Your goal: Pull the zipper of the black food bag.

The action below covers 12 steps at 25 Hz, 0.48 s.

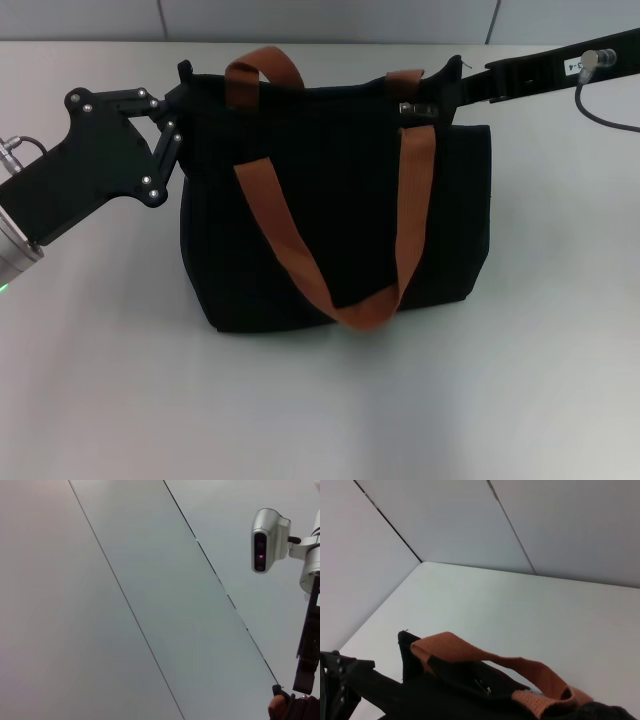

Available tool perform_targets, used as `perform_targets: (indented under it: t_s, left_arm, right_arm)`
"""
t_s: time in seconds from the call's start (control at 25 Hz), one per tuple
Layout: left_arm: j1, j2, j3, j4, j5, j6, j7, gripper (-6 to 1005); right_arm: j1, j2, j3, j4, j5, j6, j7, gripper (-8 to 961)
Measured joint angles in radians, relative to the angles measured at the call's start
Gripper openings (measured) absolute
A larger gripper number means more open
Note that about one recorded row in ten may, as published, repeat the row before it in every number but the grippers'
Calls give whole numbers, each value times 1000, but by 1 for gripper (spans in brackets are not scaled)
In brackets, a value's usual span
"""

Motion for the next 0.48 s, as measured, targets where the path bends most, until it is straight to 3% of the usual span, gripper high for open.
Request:
perform_targets:
  t_s: [0.24,0.48]
  left_arm:
    - [0,0,0,-1,0,0,-1,56]
    - [-1,0,0,-2,0,0,-5,56]
  right_arm:
    - [-6,-4,36,49,89,-2,-61,14]
    - [-43,-5,79,84,213,-2,-169,213]
